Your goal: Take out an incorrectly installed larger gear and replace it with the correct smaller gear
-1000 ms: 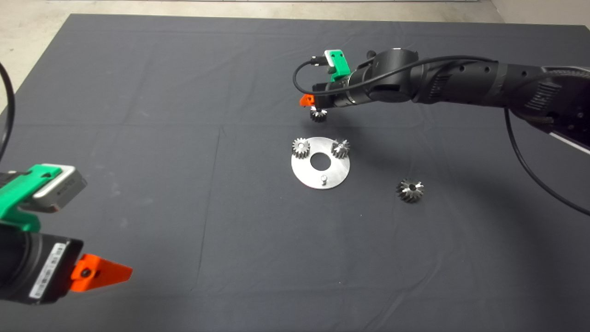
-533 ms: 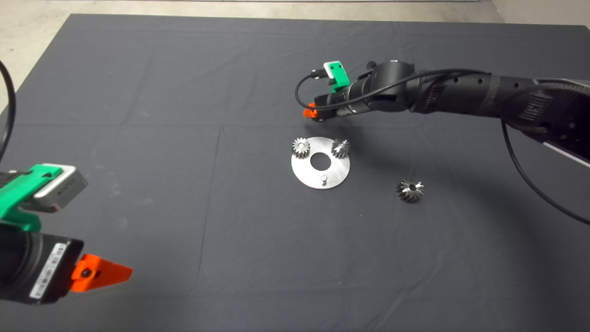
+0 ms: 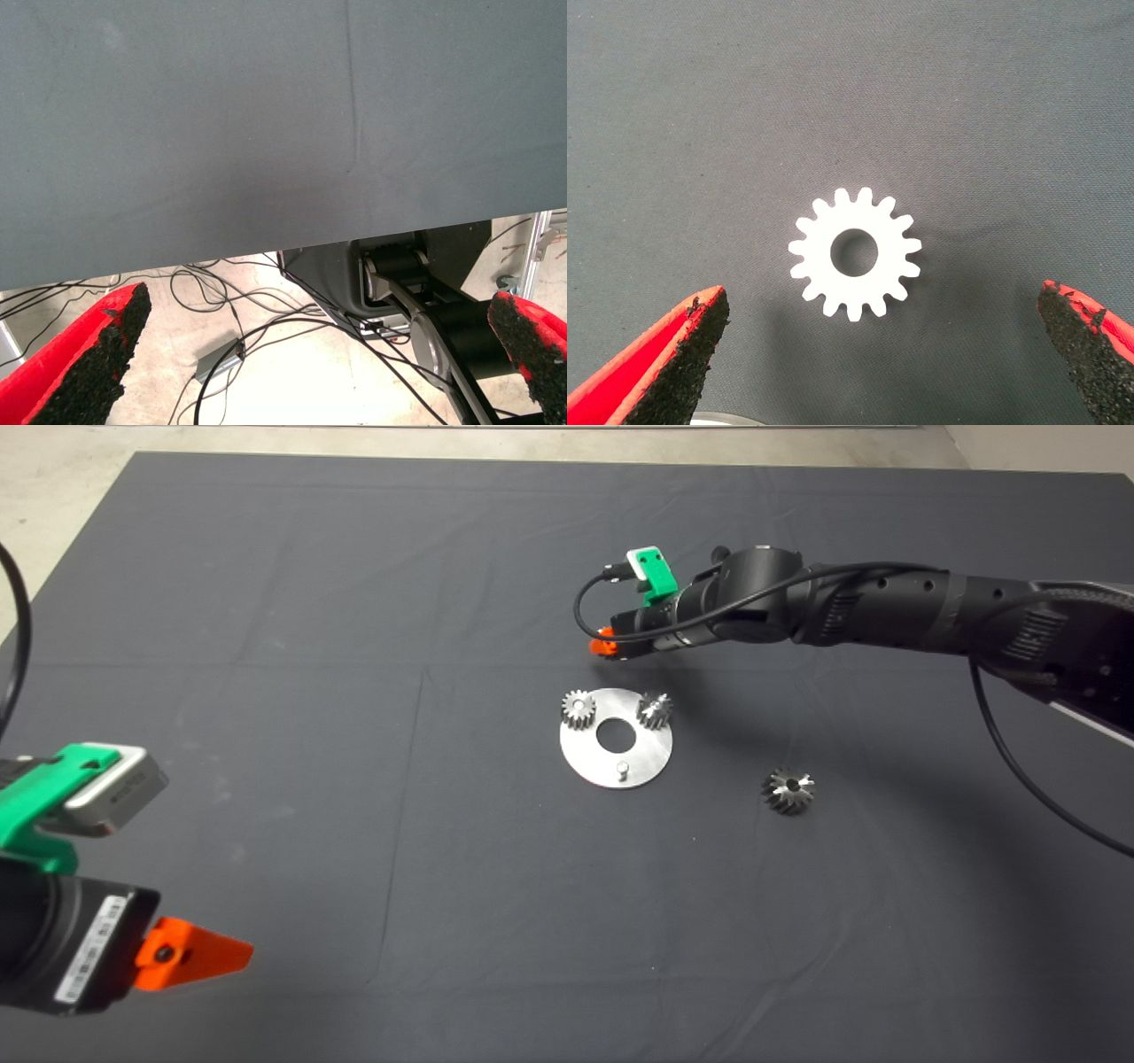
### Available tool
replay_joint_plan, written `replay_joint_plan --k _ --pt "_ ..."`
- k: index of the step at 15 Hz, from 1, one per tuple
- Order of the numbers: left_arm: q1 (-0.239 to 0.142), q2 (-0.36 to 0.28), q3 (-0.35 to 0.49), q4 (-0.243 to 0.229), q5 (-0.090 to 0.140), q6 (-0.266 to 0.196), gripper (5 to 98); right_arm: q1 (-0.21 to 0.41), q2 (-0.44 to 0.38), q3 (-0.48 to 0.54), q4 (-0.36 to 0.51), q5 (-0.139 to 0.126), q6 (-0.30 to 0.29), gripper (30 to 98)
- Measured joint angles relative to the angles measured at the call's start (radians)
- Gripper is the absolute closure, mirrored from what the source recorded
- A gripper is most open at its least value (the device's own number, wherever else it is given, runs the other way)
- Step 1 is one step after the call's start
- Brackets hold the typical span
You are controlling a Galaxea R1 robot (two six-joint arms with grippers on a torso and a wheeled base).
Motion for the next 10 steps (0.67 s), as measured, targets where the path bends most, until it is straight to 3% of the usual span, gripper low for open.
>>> replay_joint_plan --k 4,8,10 --pt "0.027 -0.006 0.0 0.0 -0.003 0.001 5.8 0.0 0.005 0.0 0.0 0.006 0.0 36.0" --pt "0.041 -0.006 0.0 0.0 -0.002 0.02 5.8 -0.009 0.003 -0.001 0.0 0.05 0.0 36.1" --pt "0.041 -0.012 0.0 0.0 -0.002 0.027 5.8 -0.02 0.009 -0.016 0.0 0.057 0.0 36.0"
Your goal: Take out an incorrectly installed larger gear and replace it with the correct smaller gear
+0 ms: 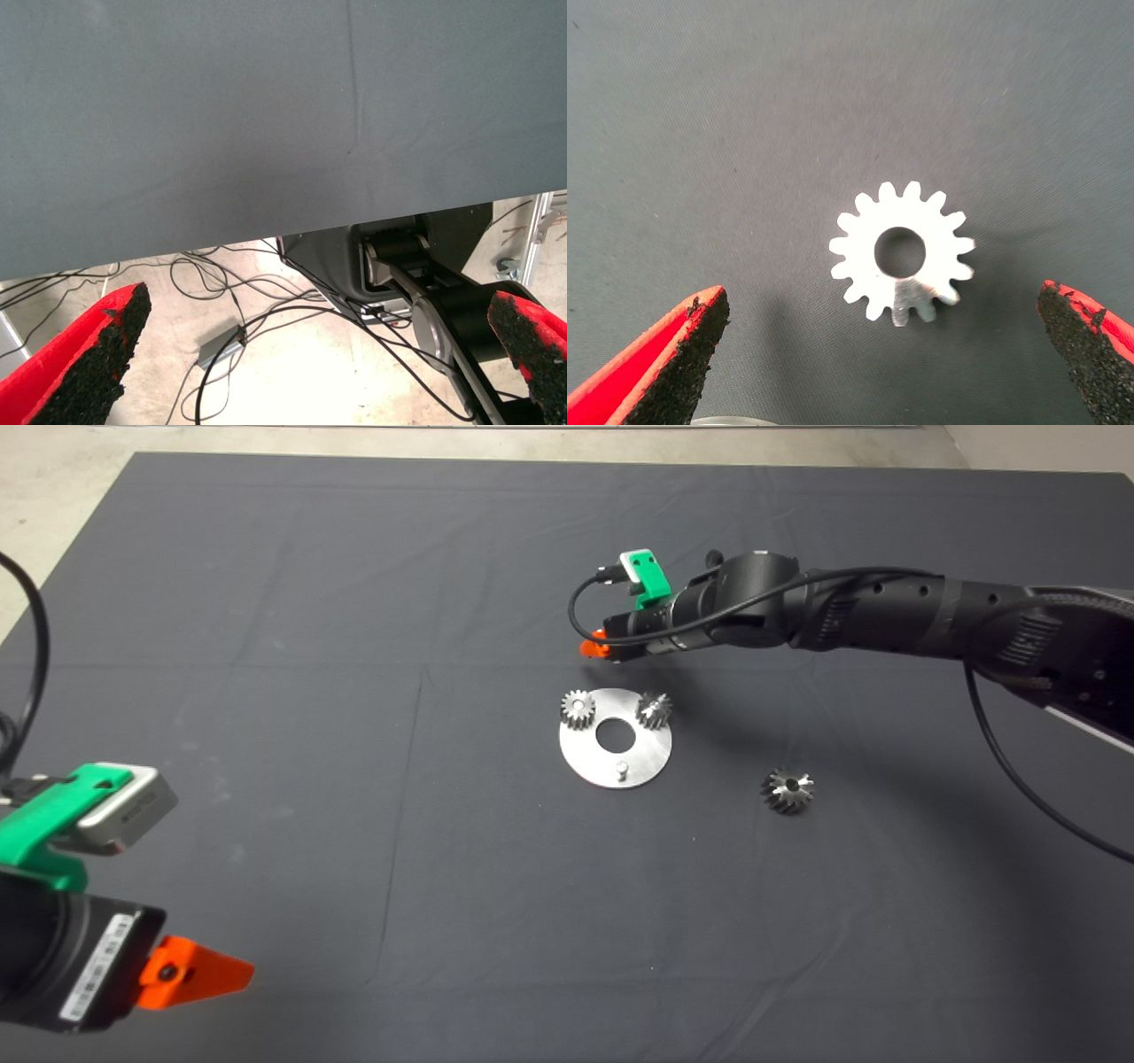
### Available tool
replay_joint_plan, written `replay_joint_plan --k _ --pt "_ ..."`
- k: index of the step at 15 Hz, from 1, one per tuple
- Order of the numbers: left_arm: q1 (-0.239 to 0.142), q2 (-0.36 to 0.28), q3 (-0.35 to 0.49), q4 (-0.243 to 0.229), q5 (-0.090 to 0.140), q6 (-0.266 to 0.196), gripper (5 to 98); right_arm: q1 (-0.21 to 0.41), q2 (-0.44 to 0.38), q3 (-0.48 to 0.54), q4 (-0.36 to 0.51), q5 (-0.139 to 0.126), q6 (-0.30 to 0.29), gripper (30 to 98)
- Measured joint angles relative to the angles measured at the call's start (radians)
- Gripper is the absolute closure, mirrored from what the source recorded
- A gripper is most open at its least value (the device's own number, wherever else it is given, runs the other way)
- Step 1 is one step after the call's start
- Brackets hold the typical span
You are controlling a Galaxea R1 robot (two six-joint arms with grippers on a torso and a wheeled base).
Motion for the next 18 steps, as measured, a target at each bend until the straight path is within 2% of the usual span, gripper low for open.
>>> replay_joint_plan --k 3,7,9,11,13,15,18 --pt "0.003 -0.031 0.0 0.0 0.0 0.016 5.8 -0.002 0.011 -0.026 0.0 0.004 0.0 36.0" --pt "0.002 -0.118 0.0 -0.01 0.0 0.093 5.8 -0.002 0.019 -0.028 0.0 0.006 -0.024 36.0" --pt "0.002 -0.14 0.0 -0.046 0.001 0.133 5.8 -0.002 0.024 -0.028 0.0 0.005 -0.058 36.0" --pt "0.002 -0.14 0.0 -0.056 0.0 0.139 5.8 -0.003 0.04 -0.028 0.0 0.005 -0.103 36.0" --pt "0.002 -0.141 0.0 -0.064 0.001 0.14 5.8 -0.002 0.045 -0.029 -0.001 0.004 -0.105 36.0" --pt "0.002 -0.143 0.0 -0.091 0.001 0.142 5.8 -0.002 0.046 -0.048 -0.001 0.008 -0.105 36.0" --pt "0.002 -0.143 0.0 -0.098 0.006 0.144 5.8 -0.002 0.045 -0.104 -0.005 0.007 -0.107 36.0"
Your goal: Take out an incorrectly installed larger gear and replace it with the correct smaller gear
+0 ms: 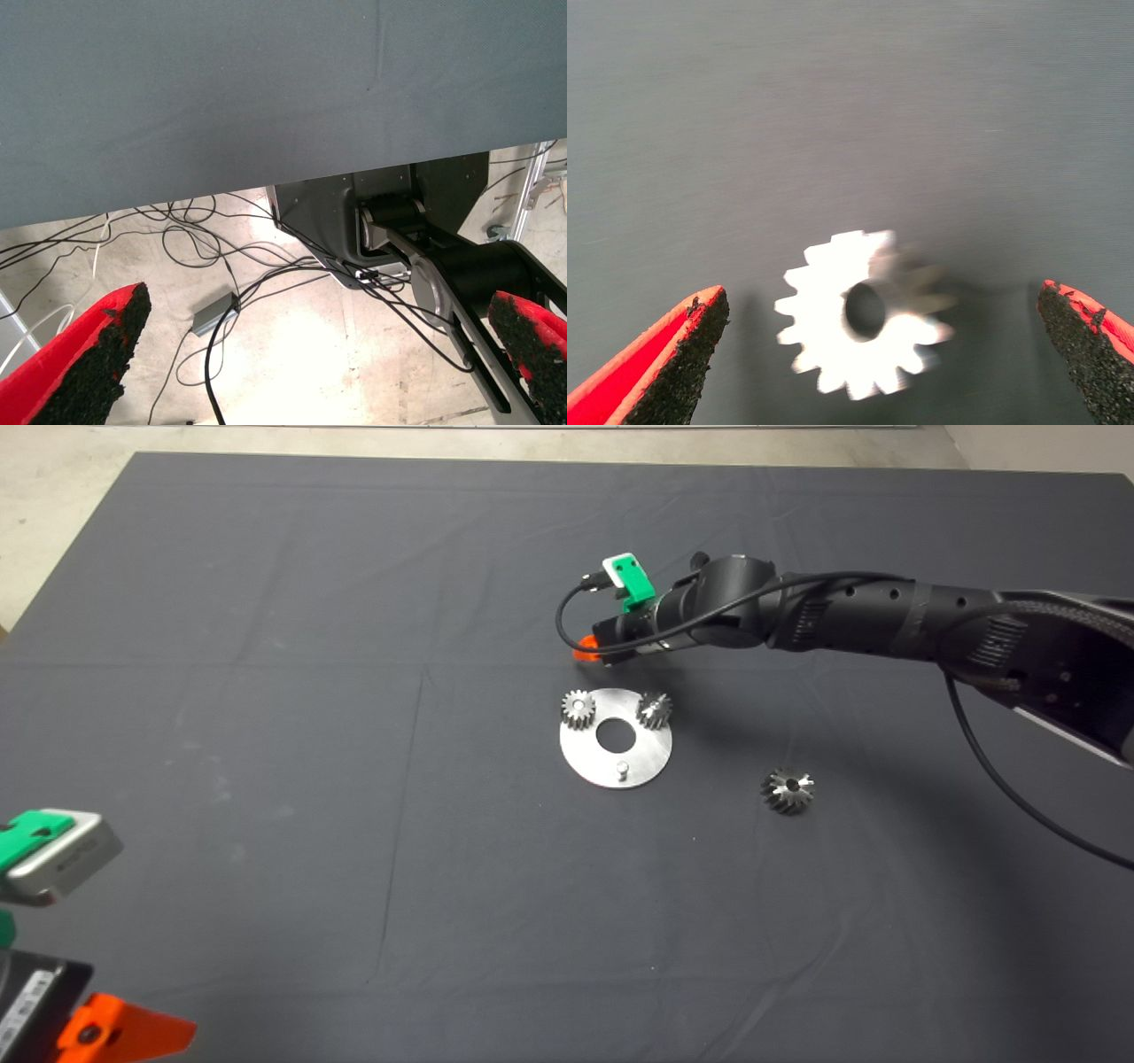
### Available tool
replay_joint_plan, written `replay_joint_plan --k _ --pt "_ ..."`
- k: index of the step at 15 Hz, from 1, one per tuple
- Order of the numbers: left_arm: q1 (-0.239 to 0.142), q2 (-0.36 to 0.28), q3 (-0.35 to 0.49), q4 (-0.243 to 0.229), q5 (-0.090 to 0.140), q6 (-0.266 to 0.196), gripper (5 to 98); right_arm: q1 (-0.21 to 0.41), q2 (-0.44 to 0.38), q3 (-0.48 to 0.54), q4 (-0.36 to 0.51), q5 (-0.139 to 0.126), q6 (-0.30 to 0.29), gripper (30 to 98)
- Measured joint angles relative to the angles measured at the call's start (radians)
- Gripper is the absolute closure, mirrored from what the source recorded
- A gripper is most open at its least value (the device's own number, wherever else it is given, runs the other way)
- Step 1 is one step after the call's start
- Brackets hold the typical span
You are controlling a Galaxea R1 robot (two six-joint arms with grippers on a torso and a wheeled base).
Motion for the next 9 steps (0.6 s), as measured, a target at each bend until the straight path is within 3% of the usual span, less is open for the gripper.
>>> replay_joint_plan --k 9 --pt "0.0 0.014 0.0 -0.002 0.0 0.0 5.8 0.0 0.0 -0.007 -0.009 0.0 -0.023 38.1"
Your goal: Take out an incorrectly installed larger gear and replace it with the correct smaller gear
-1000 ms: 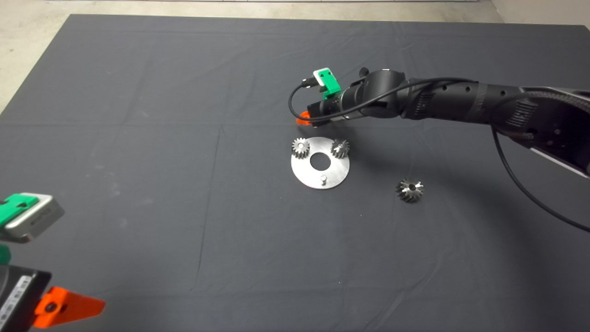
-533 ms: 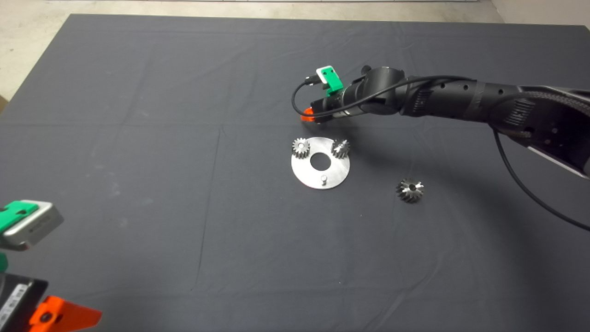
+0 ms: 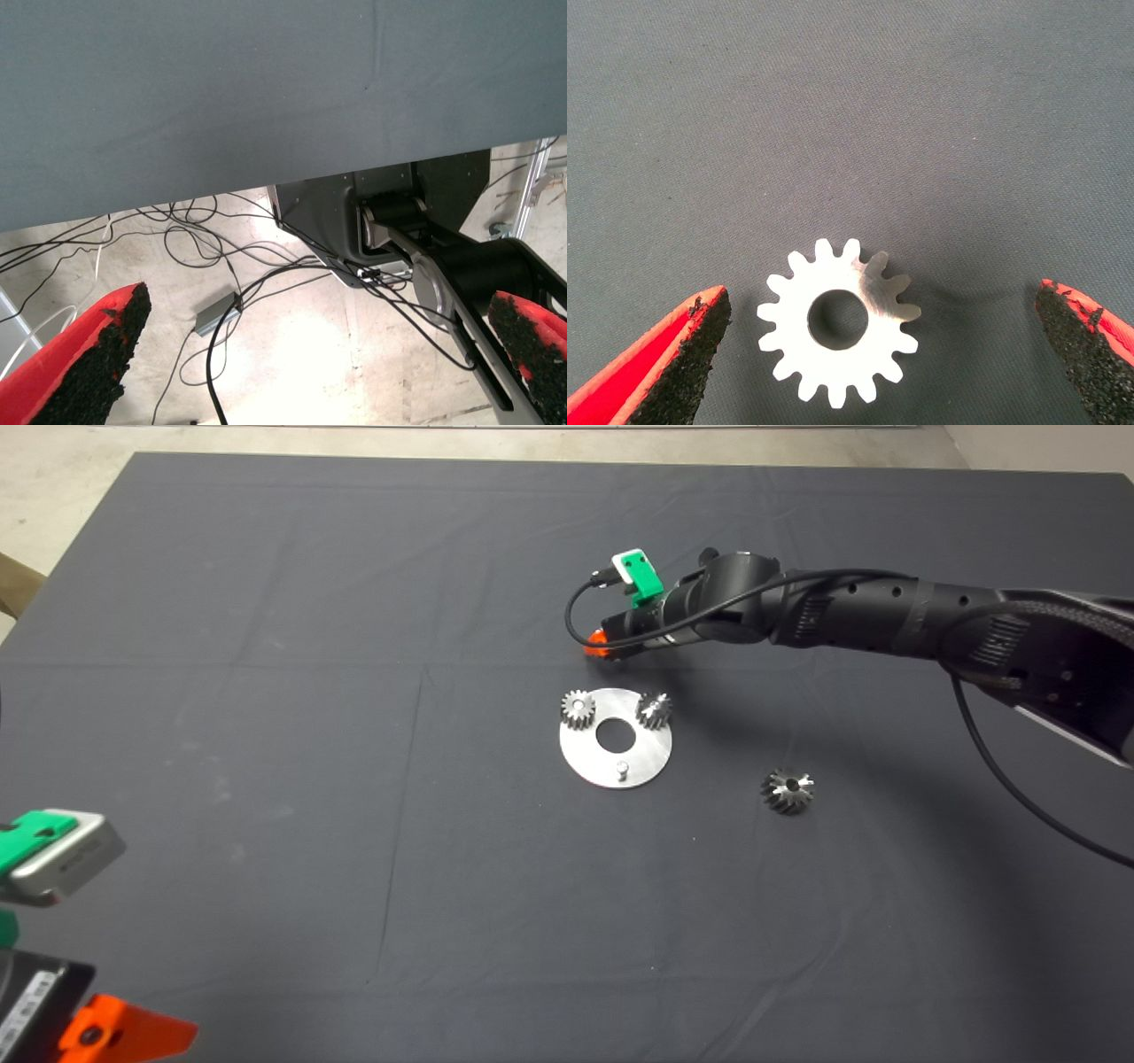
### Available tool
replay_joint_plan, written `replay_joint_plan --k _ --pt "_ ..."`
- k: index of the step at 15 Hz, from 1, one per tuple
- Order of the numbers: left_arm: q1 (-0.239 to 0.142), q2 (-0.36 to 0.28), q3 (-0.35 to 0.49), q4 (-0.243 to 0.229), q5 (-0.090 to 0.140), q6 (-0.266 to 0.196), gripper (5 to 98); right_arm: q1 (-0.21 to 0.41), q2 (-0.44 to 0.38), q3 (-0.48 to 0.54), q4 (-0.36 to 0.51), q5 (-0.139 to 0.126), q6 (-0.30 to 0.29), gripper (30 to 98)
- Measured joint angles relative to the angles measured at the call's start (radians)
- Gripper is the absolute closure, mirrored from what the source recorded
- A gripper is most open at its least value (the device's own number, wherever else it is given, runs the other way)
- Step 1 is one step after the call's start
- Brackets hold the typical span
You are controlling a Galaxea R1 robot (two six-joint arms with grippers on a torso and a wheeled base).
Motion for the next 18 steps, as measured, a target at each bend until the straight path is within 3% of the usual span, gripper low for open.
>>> replay_joint_plan --k 14,18 --pt "0.0 0.05 0.0 -0.001 -0.005 0.009 5.8 0.0 0.0 0.0 0.0 0.001 -0.001 57.9" --pt "0.0 0.05 0.0 -0.001 -0.027 0.031 5.8 0.0 0.0 0.0 0.0 0.002 -0.001 62.0"
